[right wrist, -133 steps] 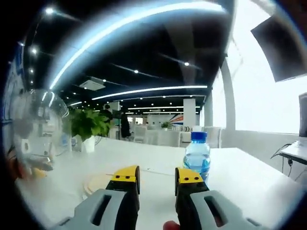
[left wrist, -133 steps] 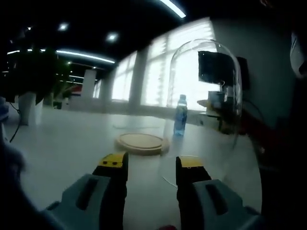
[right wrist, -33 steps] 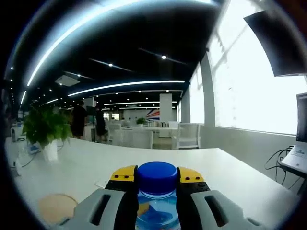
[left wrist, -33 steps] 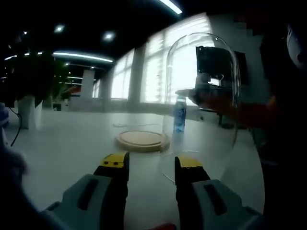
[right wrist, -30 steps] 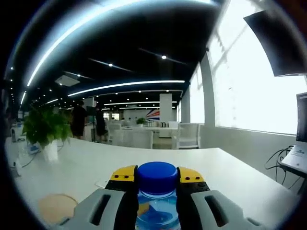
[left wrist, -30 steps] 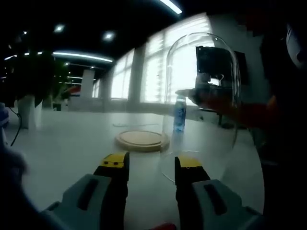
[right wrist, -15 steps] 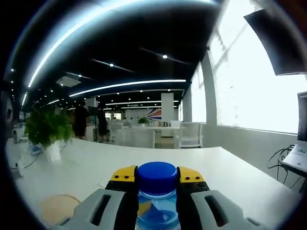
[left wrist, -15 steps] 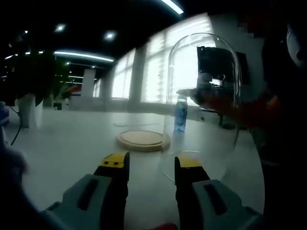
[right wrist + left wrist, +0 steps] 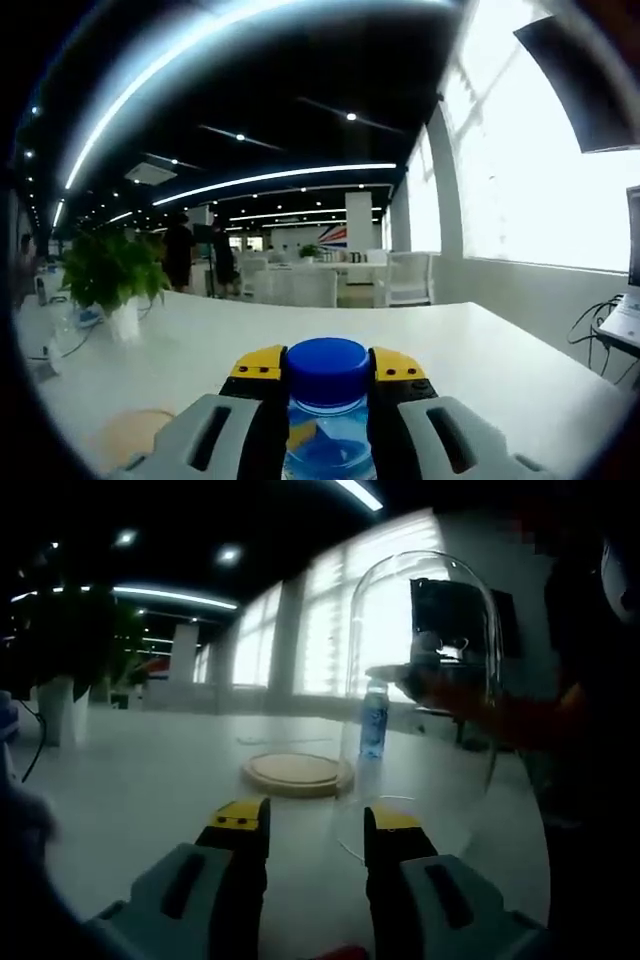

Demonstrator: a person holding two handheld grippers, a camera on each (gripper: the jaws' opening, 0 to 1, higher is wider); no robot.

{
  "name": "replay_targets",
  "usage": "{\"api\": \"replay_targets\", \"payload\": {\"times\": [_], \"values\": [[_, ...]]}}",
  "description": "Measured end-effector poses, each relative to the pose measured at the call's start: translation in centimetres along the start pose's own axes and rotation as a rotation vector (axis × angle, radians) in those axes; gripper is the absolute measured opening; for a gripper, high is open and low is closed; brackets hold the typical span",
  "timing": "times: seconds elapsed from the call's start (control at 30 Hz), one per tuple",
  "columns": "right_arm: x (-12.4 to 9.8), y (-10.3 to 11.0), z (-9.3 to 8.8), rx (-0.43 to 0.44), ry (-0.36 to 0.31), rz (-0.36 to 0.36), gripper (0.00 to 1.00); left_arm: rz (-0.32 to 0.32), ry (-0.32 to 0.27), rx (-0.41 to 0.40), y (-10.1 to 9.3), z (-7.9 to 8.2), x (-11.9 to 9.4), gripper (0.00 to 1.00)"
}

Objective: Open the cover put in the Mizone put the cover back on

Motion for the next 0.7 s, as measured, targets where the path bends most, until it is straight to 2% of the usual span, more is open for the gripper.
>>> {"api": "replay_targets", "payload": {"times": [0.47, 0.7], "values": [[-0.7, 2.1, 0.1, -0.005, 0.006, 0.057, 0.23, 0.012, 0.002, -0.009, 0.2, 0.0, 0.1, 0.31], [-0.2, 2.5, 0.1, -0.001, 0.008, 0.085, 0.23, 0.015, 0.0, -0.013, 0.3, -0.1, 0.0, 0.3]]}}
Point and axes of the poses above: the point that each gripper's makers call its tool centre point, and the gripper's own axes: x roughly forward along the fingers, y roughly to its left, z roughly out of its top, the point moved 9 cm from there along -x, roughly backward along the fingers, and after that the axes turned 1 degree about -x, right-handed, at the moved point
